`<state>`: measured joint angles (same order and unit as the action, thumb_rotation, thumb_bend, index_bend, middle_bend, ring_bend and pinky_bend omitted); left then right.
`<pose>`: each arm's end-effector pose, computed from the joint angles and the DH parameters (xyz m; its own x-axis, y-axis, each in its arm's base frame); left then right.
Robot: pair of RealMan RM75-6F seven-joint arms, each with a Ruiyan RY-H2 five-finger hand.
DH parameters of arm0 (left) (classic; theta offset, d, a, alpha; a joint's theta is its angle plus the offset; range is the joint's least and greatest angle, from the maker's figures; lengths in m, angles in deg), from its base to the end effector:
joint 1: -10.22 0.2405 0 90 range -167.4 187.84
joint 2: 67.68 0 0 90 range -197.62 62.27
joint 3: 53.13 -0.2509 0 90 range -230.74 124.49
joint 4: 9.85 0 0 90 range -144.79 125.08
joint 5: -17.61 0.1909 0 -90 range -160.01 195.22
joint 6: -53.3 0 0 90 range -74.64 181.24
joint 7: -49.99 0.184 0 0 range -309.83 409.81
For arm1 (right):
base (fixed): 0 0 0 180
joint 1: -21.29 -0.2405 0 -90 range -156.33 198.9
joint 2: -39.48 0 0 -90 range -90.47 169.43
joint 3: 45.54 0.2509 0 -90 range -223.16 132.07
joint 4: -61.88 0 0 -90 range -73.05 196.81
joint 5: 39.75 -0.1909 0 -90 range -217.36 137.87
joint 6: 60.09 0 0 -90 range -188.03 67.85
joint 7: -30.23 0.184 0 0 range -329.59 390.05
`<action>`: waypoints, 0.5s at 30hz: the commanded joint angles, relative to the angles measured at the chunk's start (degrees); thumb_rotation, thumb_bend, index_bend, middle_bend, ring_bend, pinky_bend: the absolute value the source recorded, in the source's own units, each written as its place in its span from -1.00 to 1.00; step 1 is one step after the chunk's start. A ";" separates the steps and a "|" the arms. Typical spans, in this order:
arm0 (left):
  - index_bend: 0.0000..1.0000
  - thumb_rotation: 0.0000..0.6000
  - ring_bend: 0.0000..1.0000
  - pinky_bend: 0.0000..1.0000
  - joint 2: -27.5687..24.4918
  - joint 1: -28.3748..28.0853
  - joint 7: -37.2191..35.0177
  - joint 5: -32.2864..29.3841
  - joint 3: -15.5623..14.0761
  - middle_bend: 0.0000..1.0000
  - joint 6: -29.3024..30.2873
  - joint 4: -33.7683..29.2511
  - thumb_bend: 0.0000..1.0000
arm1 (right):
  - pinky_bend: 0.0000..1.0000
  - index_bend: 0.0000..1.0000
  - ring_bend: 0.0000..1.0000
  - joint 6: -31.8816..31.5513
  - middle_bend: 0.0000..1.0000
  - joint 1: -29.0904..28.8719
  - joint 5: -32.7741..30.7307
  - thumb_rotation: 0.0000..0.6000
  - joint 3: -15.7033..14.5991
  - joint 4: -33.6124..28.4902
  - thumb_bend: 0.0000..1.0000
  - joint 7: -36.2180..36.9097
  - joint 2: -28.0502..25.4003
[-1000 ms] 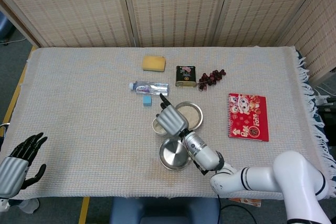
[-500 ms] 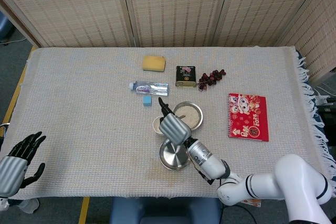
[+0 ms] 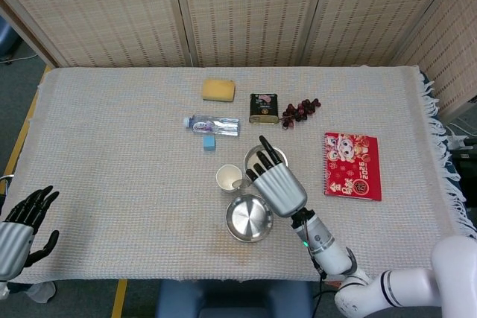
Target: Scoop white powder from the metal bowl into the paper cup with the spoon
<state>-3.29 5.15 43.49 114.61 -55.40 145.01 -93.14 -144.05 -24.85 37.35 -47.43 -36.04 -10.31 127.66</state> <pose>-0.2928 0.2017 0.1739 0.4333 -0.0144 0.9011 0.8812 -0.2031 -0.4270 -0.0631 -0.3128 0.0293 0.5490 0.2098 0.8091 -0.6299 -0.5324 0.5655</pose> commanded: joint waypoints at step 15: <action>-1.00 1.00 -0.88 -0.59 -0.48 -0.13 -1.21 1.28 -0.73 -1.00 -0.04 -0.88 -0.11 | -0.95 0.94 -0.49 9.27 0.23 8.84 4.62 1.00 -2.27 14.31 -0.32 16.71 8.90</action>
<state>-3.46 4.94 42.66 116.17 -56.02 145.18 -93.92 -135.66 -17.08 40.69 -49.56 -24.86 6.40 133.83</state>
